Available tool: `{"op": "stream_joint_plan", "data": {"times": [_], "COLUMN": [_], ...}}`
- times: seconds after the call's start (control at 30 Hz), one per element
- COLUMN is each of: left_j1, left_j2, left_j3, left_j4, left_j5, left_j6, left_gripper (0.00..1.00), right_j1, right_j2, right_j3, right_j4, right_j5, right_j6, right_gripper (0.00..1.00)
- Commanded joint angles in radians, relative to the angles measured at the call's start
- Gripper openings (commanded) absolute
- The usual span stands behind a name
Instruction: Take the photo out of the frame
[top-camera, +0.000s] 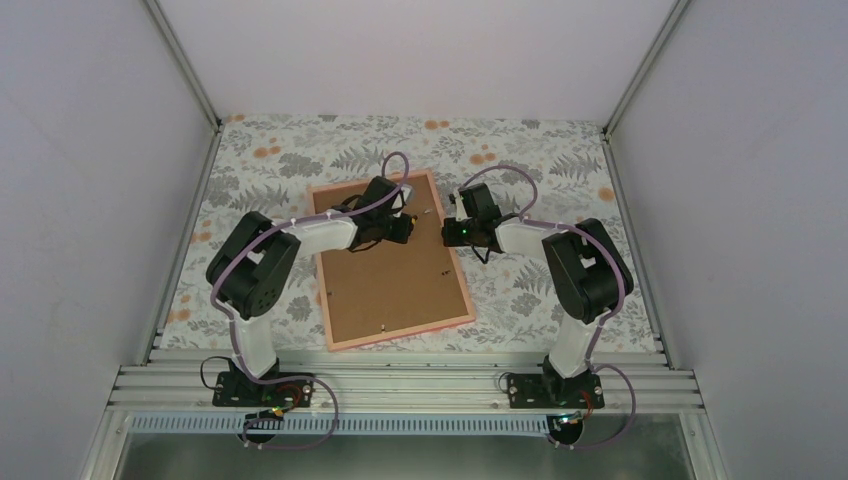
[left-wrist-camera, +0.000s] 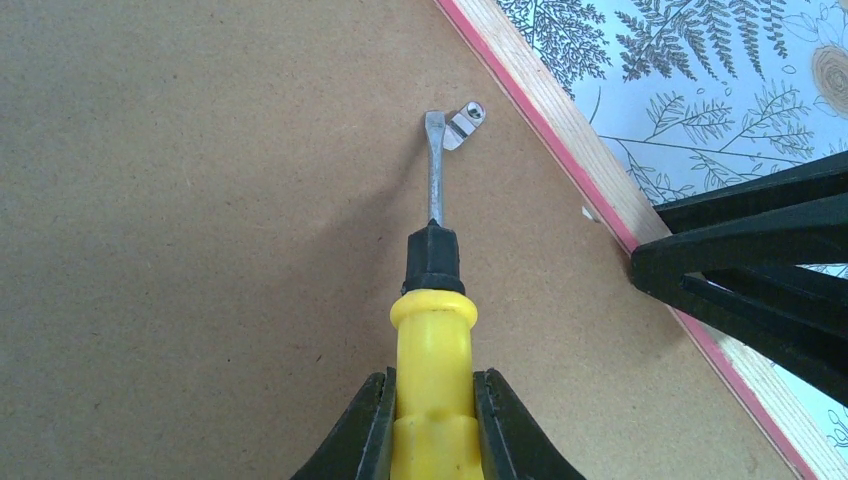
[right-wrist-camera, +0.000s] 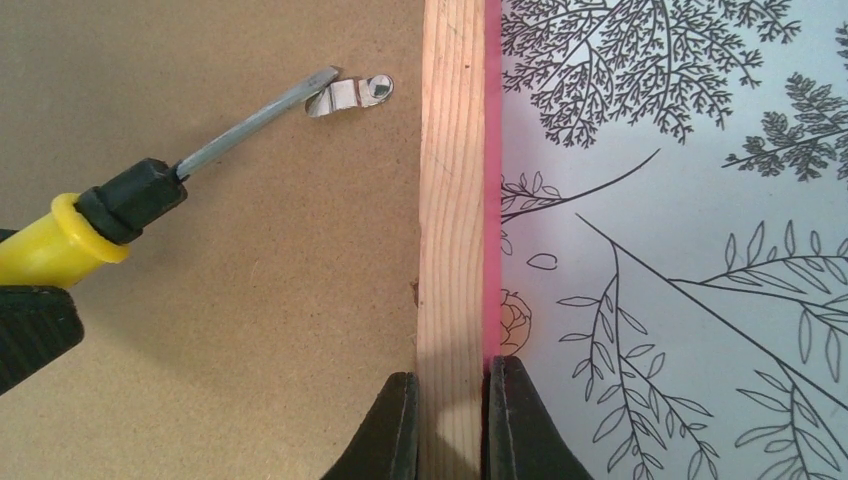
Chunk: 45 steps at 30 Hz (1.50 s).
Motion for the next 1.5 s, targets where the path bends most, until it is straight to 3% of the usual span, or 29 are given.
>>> {"op": "stream_joint_plan", "data": {"times": [0.0,0.3,0.6,0.87,1.2,1.37,1.47], "left_j1": [0.0,0.0,0.0,0.001,0.001,0.001,0.001], "left_j2": [-0.028,-0.07,-0.229,-0.381,-0.534,-0.586,-0.61], "left_j3": [-0.016,-0.031,-0.113,-0.214,-0.331,-0.357,-0.366], "left_j4": [-0.038,-0.049,-0.046,-0.064,-0.086,-0.106,-0.111], "left_j5": [0.013,-0.017,-0.126,-0.172,-0.177,-0.178,-0.173], "left_j6": [0.01,0.005,-0.034,-0.057,-0.107,-0.12,-0.125], "left_gripper": [0.02,0.02,0.02,0.02,0.02,0.02,0.02], "right_j1": [-0.001,-0.001,-0.014,-0.087,-0.23,-0.255,-0.255], "right_j2": [-0.01,-0.018,-0.072,-0.209,-0.332,-0.342,-0.348], "right_j3": [-0.023,-0.017,-0.031,-0.134,-0.298,-0.33,-0.329], "right_j4": [-0.053,-0.067,-0.063,-0.004,0.098,0.098,0.074], "right_j5": [-0.059,-0.038,0.048,0.14,0.112,0.078,0.02], "right_j6": [0.012,0.021,0.134,0.285,0.436,0.42,0.375], "right_gripper": [0.04,0.04,0.04,0.04,0.04,0.11,0.22]}}
